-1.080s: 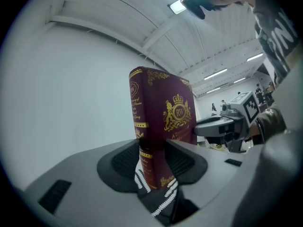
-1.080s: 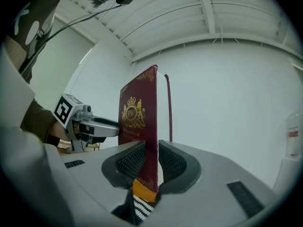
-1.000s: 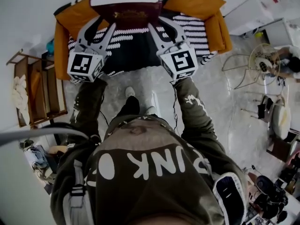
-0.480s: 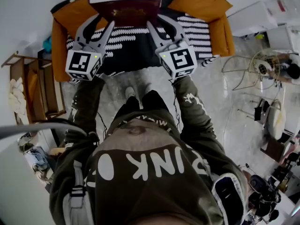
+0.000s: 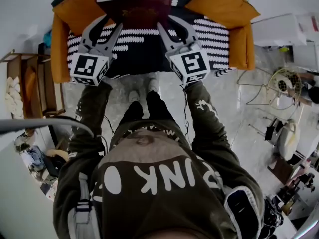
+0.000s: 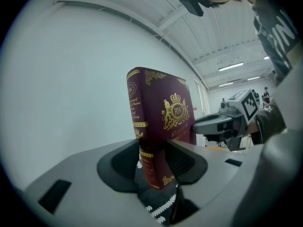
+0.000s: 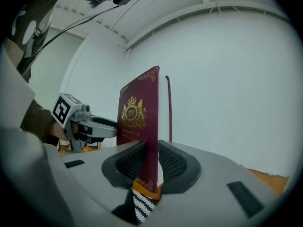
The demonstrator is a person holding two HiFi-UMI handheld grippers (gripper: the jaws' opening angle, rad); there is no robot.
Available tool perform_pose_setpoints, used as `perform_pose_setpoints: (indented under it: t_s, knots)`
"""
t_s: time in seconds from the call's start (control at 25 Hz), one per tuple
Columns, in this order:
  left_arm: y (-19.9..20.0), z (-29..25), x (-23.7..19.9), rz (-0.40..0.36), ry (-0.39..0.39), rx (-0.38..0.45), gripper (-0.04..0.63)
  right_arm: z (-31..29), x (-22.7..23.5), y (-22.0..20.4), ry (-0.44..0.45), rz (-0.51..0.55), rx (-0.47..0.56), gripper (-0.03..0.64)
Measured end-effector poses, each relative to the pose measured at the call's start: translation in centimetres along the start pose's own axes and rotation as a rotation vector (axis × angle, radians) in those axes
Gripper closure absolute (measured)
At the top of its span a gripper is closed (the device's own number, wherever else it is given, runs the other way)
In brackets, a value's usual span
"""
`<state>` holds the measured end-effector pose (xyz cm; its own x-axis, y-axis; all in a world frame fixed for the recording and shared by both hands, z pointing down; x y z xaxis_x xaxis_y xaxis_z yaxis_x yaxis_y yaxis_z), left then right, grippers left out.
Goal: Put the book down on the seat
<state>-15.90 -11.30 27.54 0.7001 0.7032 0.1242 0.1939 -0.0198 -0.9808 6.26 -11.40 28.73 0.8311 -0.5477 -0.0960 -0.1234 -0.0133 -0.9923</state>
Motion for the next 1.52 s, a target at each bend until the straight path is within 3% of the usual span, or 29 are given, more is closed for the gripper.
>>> perform_pose_setpoints:
  t_s: [0.28,0.56,1.32,1.52]
  knots:
    - [-4.6,-2.5,-0.6,0.028,-0.004,-0.068,0.443,-2.4,1.6,-4.1,0.041,-0.012,-0.051,0.522]
    - [-12.3,-4.4,-2.1,0.138,-0.006,-0.097,0.443,-5.1,0.8,-10.7,0.039,-0.062,-0.142,0.523]
    - [-40.4,-9.6,-3.6,0.325,-0.053,-0.301,0.443,-12.3,-2.7,-37.8,0.02,-0.213,-0.424,0.525]
    - [-45.7,-11.9,-3.7,0.363,-0.05,-0.329,0.443,-14.1,-1.9,-43.3,0.011,-0.251,-0.476,0.525]
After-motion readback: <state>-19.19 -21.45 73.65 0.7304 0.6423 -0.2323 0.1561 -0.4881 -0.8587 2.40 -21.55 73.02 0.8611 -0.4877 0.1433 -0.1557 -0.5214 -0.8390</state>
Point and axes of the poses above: the fingertips, and each gripper's own axes: z backward along the fingers, x to its right, y out of its top, the point moved 8 cm from there along z, backward along the fingers, and after that the axes turned 9 degrees about -y, right-handed, at the moved point
